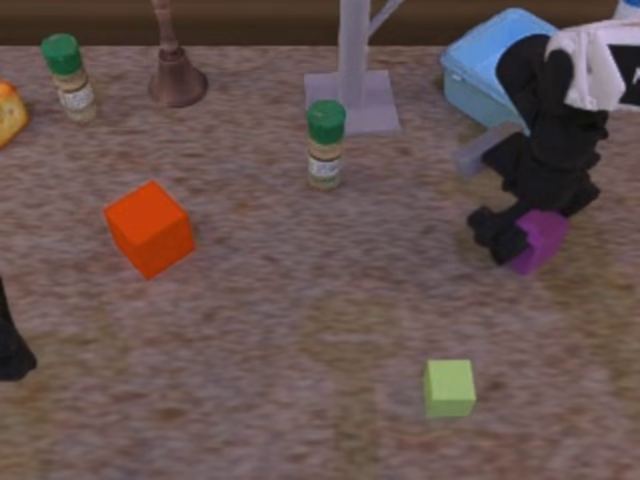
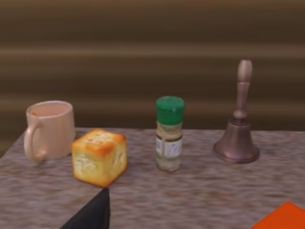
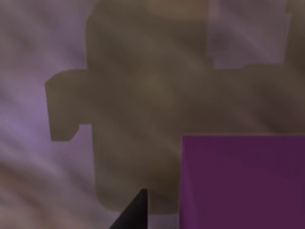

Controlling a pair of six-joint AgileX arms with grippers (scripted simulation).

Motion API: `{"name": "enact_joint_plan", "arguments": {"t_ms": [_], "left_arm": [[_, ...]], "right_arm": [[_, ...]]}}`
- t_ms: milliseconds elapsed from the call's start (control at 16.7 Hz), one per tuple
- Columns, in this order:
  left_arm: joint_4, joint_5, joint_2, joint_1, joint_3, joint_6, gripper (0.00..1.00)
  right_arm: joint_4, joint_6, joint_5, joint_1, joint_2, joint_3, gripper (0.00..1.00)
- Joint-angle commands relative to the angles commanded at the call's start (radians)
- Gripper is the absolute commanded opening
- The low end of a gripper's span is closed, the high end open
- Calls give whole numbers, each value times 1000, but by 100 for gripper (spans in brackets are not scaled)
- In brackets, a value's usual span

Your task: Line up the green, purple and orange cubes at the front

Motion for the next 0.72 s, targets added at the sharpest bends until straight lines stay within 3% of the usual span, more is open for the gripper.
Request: {"name": "enact_joint_plan", "arguments": {"t_ms": [300,720], "left_arm": [[0,0,0,0,0,0,100],[0,0,0,0,0,0,100]], "right_arm": [[0,0,0,0,0,0,2],[0,0,0,0,0,0,0]]}}
